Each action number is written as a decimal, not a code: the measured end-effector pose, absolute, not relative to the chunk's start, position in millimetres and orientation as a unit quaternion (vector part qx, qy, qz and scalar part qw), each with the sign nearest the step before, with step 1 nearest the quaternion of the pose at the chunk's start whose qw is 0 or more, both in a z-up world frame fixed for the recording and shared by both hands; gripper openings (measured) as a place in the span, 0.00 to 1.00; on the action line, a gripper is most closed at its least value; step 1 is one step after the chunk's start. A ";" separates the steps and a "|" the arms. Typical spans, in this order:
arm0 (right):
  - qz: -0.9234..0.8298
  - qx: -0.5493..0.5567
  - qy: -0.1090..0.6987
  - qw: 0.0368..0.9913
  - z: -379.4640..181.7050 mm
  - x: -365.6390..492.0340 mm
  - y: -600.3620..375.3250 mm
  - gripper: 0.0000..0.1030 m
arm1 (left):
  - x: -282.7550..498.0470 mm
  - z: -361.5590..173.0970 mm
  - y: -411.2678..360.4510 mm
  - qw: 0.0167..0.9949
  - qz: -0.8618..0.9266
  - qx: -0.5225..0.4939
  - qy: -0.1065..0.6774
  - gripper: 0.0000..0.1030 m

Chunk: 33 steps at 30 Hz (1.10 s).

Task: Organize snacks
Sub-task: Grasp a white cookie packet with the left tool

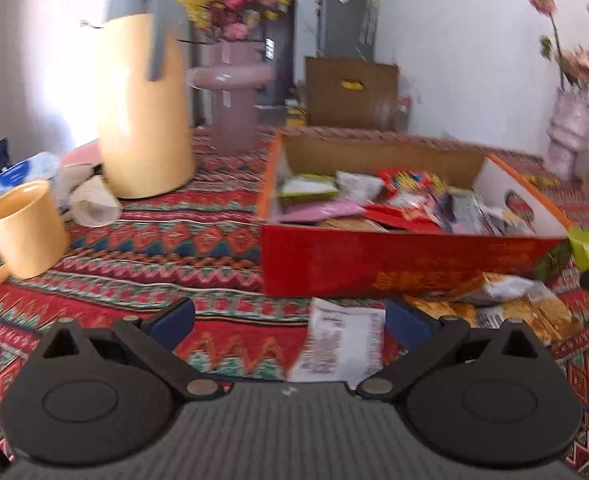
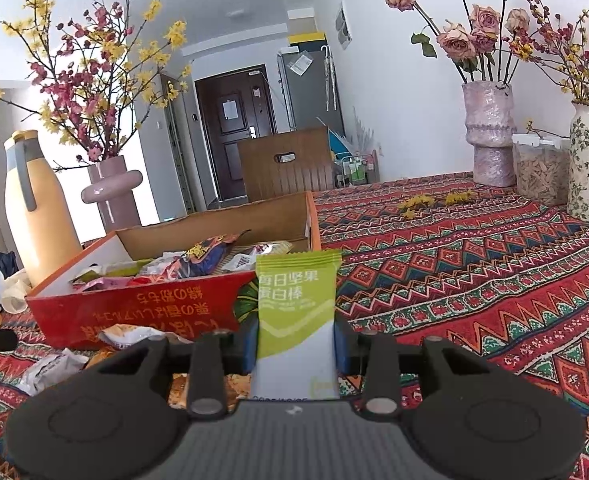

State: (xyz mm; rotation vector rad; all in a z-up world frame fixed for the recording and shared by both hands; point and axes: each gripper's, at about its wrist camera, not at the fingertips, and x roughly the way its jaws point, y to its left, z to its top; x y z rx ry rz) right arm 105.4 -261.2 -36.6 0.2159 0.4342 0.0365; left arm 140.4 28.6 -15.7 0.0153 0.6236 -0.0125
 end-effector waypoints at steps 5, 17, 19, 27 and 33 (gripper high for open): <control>0.020 0.109 0.211 0.971 -36.3 104.1 -261.9 0.35 | 157.4 -31.1 11.1 0.941 -0.006 0.019 0.337 1.00; 0.030 0.116 0.203 0.972 -35.9 101.7 -263.3 0.35 | 173.4 -54.2 8.3 0.927 -0.012 0.009 0.375 1.00; 0.032 0.117 0.202 0.972 -35.8 101.4 -263.4 0.35 | 174.6 -55.2 9.1 0.925 -0.013 0.006 0.379 0.98; 0.033 0.117 0.205 0.971 -36.3 102.0 -263.3 0.36 | 168.3 -53.9 4.5 0.932 -0.032 0.012 0.360 0.72; 0.030 0.114 0.211 0.970 -36.6 103.7 -261.9 0.36 | 163.8 -52.9 0.9 0.937 -0.041 0.020 0.347 0.46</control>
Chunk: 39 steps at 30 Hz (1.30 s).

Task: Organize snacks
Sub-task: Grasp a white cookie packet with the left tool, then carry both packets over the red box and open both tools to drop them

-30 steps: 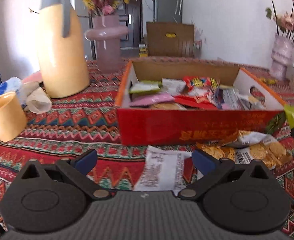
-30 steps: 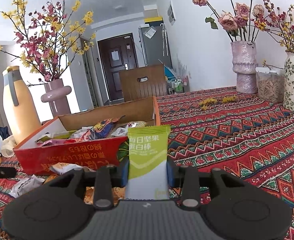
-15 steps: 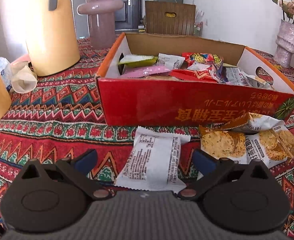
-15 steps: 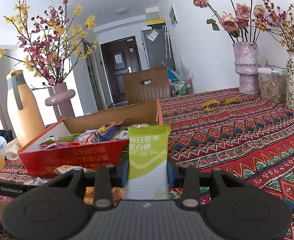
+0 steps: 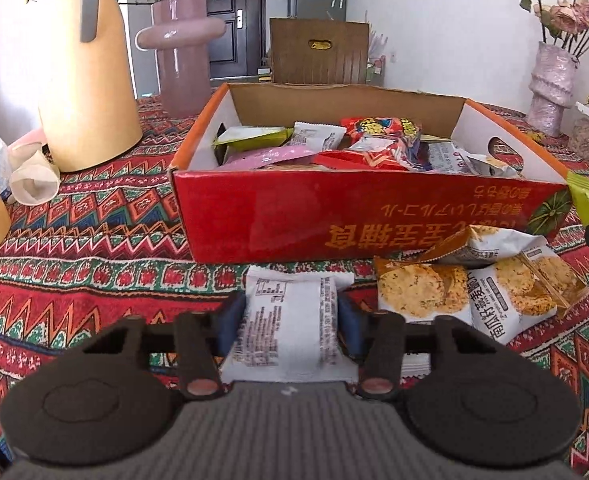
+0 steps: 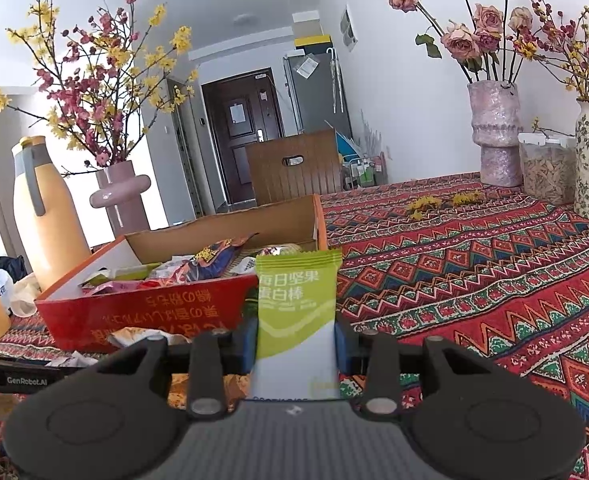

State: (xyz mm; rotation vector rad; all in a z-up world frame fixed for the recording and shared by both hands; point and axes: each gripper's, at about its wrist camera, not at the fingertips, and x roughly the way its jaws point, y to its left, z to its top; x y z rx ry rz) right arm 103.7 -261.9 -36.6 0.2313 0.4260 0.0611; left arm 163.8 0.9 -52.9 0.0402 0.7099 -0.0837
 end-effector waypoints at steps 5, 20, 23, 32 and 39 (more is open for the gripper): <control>0.029 0.112 0.215 0.970 -36.8 105.4 -261.1 0.36 | 163.0 -51.7 1.6 0.938 -0.041 0.019 0.344 0.44; 0.032 0.091 0.194 0.976 -27.6 95.2 -254.6 0.36 | 135.9 -23.2 8.8 0.957 -0.037 0.015 0.287 0.43; 0.036 0.088 0.187 0.978 -20.1 93.0 -253.3 0.36 | 132.3 -12.3 9.8 0.962 -0.038 0.012 0.271 0.43; 0.049 0.074 0.152 0.984 8.0 101.7 -242.8 0.36 | 136.6 18.8 3.8 0.974 -0.036 0.020 0.225 0.43; 0.052 0.070 0.126 0.988 31.1 123.1 -236.0 0.36 | 151.8 41.5 -2.5 0.980 -0.032 0.023 0.195 0.43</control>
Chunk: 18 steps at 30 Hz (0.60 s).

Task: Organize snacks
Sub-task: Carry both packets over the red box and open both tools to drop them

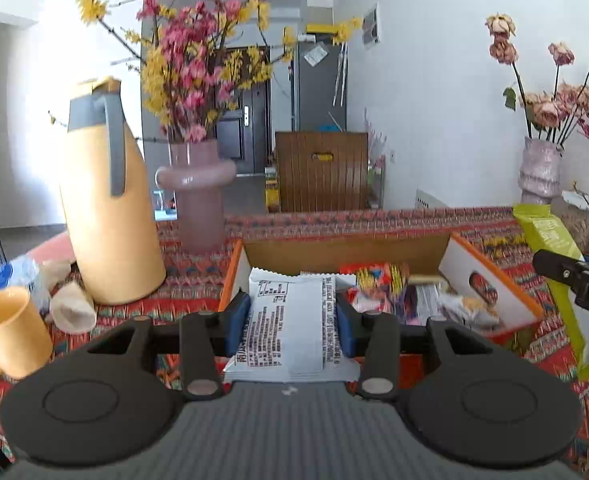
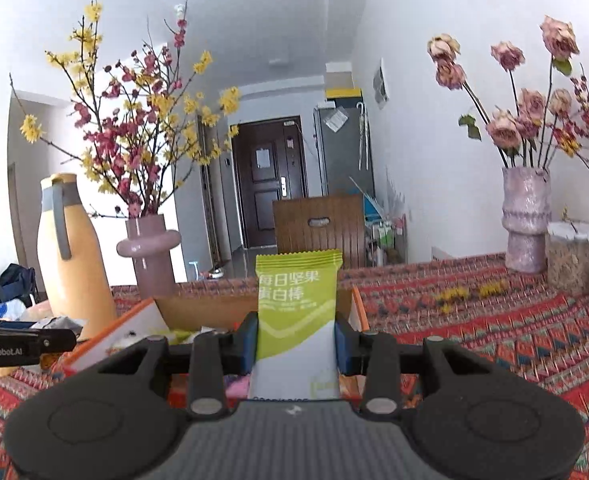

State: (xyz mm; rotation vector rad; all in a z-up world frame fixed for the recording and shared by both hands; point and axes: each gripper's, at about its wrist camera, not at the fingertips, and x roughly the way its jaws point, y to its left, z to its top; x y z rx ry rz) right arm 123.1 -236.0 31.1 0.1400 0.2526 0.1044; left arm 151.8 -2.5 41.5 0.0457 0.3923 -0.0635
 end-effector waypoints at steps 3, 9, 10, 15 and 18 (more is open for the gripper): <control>0.053 0.069 0.119 0.989 38.8 134.4 -233.7 0.36 | 160.4 49.3 -4.8 0.982 -0.030 0.021 0.186 0.43; 0.055 0.068 0.106 0.991 50.9 155.8 -226.4 0.36 | 180.3 56.1 -5.3 0.984 -0.017 0.014 0.178 0.43; 0.056 0.067 0.105 0.991 52.8 160.2 -225.2 0.36 | 183.8 56.4 -5.1 0.984 -0.013 0.013 0.178 0.43; 0.060 0.063 0.104 0.991 57.1 179.3 -216.8 0.36 | 203.0 52.0 -3.2 0.984 0.007 0.008 0.178 0.43; 0.063 0.063 0.106 0.990 56.3 191.6 -211.1 0.36 | 215.2 45.6 -1.8 0.983 0.017 0.005 0.184 0.43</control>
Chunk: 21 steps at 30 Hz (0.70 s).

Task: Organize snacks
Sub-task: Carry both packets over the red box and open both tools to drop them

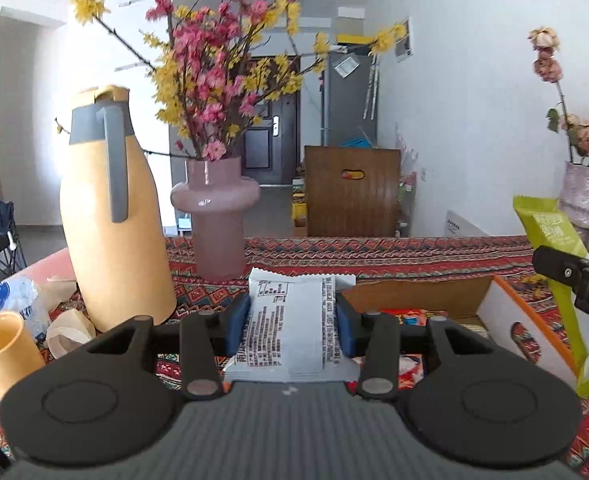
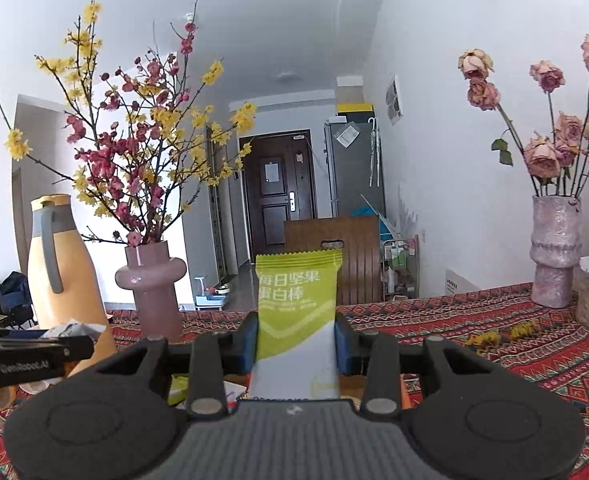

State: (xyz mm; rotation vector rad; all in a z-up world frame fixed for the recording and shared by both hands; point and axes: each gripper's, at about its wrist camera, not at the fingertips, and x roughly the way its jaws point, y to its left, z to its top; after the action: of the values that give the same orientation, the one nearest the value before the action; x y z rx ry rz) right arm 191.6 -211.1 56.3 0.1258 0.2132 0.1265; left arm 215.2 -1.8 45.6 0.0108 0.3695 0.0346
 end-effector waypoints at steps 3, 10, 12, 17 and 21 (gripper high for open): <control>0.066 0.061 0.109 0.990 53.9 202.8 -205.2 0.35 | 228.3 39.3 -0.7 0.981 0.024 0.002 0.191 0.43; 0.072 0.065 0.125 0.987 34.0 224.6 -199.1 0.35 | 240.8 16.0 6.4 0.982 0.032 -0.009 0.184 0.43; 0.078 0.074 0.136 0.985 26.6 227.5 -201.9 0.35 | 240.0 13.3 8.7 0.983 0.030 -0.008 0.179 0.43; 0.093 0.078 0.156 0.980 17.5 230.4 -201.6 0.35 | 239.5 6.4 7.9 0.983 0.019 -0.003 0.185 0.43; 0.101 0.081 0.159 0.979 16.5 225.5 -203.0 0.35 | 235.8 7.8 9.1 0.984 0.013 -0.008 0.180 0.43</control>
State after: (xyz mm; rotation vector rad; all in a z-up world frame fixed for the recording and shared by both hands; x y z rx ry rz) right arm 225.5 -203.0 16.5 0.1631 0.3208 0.2028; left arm 235.8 9.1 7.8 -0.0164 0.3622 0.0269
